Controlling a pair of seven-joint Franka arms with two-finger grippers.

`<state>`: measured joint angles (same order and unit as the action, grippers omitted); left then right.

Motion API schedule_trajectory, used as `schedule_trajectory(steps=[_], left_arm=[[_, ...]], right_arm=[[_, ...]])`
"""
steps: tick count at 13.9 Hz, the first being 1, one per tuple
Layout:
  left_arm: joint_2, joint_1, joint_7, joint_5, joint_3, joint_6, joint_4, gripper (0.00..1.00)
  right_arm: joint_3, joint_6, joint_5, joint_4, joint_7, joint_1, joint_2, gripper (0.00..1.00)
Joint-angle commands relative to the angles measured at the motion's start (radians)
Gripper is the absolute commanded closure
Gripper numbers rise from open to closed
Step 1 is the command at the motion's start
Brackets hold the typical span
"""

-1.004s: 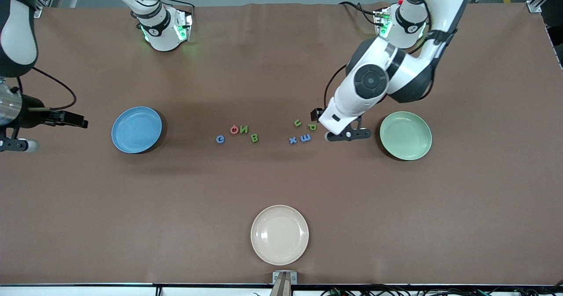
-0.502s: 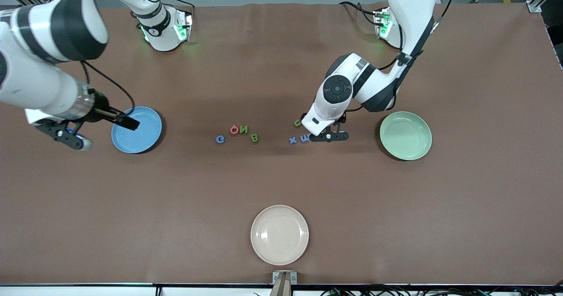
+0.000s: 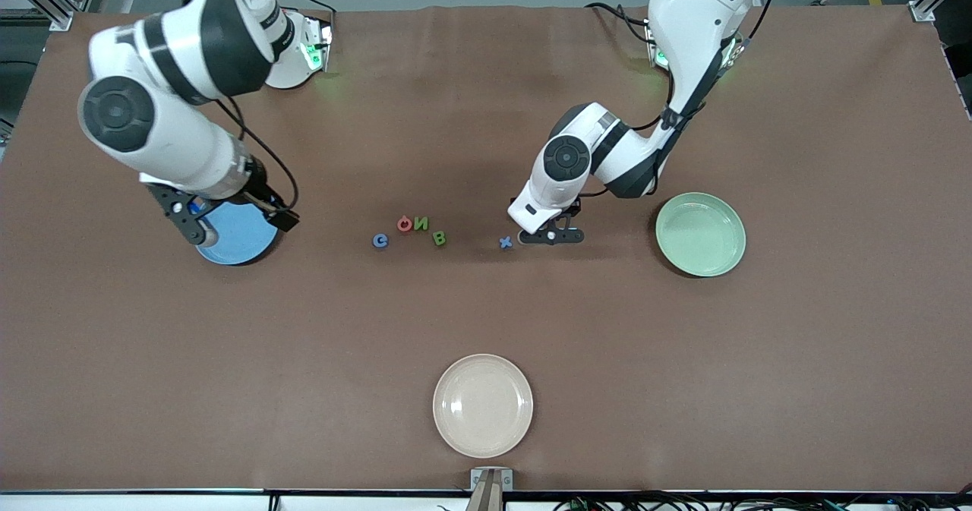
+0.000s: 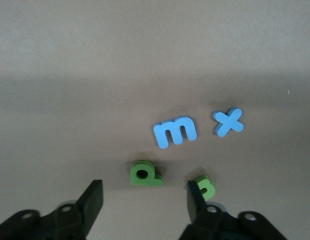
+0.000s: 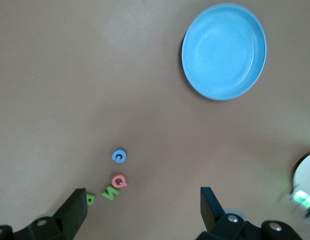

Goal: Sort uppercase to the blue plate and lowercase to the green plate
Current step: 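Grasp the green n with the left gripper while the right gripper grasps the green N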

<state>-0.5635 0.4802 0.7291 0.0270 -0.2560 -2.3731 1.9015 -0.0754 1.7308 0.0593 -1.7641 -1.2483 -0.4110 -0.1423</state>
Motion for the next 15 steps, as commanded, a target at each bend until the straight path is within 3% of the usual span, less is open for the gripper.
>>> schedule_trajectory(steps=[1,7,15], left_arm=[[-0.01,0.011,0.023,0.071,0.009,-0.035,0.022,0.28],[-0.036,0.014,0.046,0.097,0.009,-0.067,0.022,0.35],[-0.061,0.017,0.058,0.097,0.007,-0.103,0.022,0.51]], right_arm=[[-0.009,0.102,-0.004,-0.115,-0.204,-0.096,0.029,0.0],[-0.009,0.392,-0.013,-0.325,-0.551,-0.259,0.021,0.0],[-0.01,0.654,-0.013,-0.376,-0.815,-0.362,-0.134,0.03]])
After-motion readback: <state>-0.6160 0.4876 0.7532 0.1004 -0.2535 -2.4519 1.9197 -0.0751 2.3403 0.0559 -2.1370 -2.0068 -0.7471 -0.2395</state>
